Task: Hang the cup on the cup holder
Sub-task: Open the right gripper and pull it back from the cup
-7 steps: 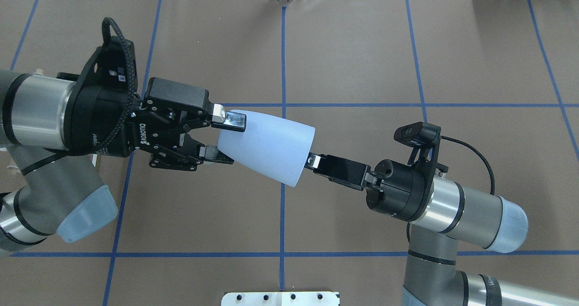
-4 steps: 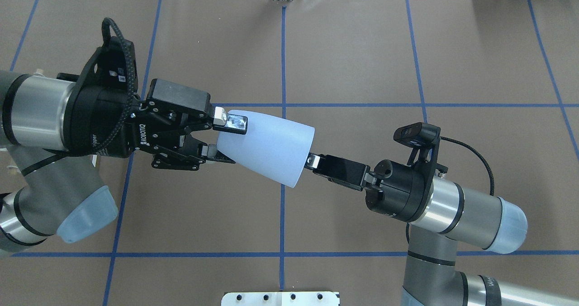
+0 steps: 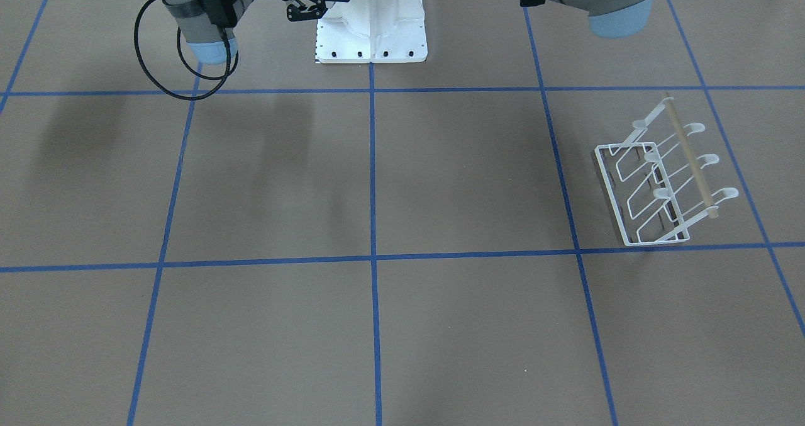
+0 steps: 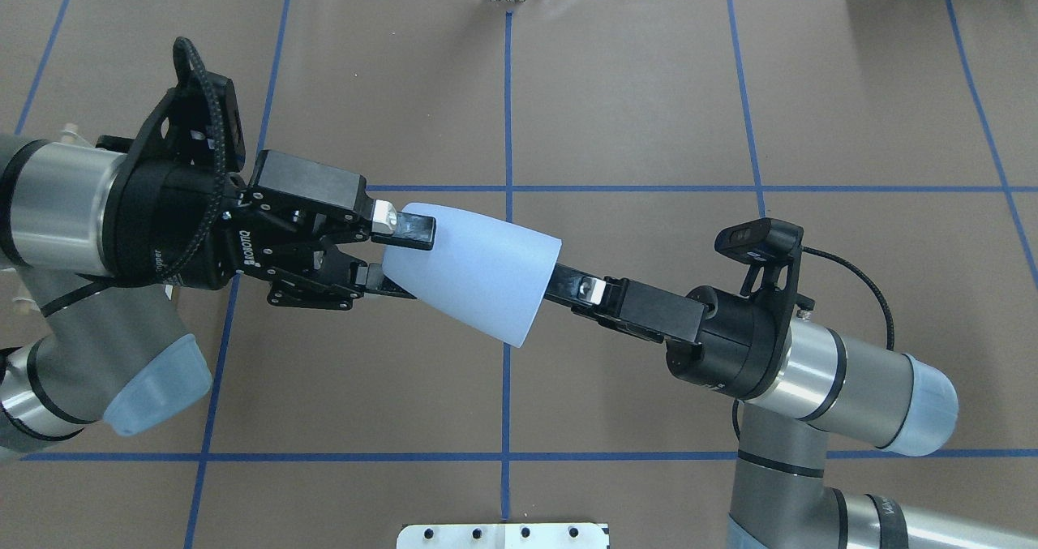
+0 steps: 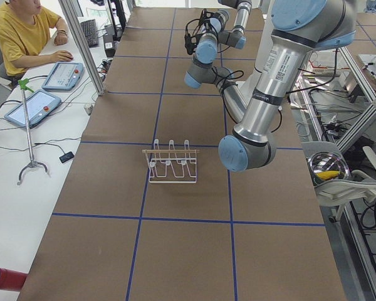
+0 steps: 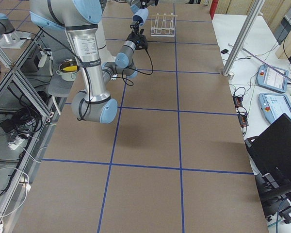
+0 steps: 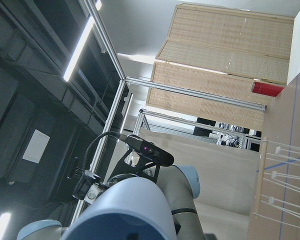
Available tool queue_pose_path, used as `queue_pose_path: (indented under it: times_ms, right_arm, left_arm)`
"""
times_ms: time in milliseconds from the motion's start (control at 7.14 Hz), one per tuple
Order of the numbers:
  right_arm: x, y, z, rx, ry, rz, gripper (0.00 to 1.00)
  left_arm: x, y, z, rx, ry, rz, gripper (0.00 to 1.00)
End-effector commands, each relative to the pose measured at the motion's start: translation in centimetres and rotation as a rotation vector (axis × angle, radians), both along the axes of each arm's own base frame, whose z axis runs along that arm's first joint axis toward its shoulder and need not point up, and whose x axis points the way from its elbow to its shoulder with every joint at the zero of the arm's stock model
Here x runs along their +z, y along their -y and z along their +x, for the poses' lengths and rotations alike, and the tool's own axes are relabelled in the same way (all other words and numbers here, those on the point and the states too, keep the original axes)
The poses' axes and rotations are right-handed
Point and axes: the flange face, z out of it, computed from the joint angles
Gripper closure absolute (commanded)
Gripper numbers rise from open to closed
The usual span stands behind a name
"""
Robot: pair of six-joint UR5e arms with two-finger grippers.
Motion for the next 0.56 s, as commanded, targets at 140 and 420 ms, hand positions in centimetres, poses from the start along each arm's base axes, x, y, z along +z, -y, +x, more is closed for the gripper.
queue_pose_path:
  times_ms: [140, 420]
  right_arm:
    - [5.8, 1.3, 5.0, 0.034, -0.078, -0.036, 0.0]
    - [9.6, 5.4, 8.5, 0.051, -0.264, -0.097, 0.0]
  left_arm:
    - [0.1, 0.9, -1.2, -0.059, -0.001, 0.041, 1.0]
    - [1.0, 3.3, -4.2, -0.16, 0.028, 0.053, 1.0]
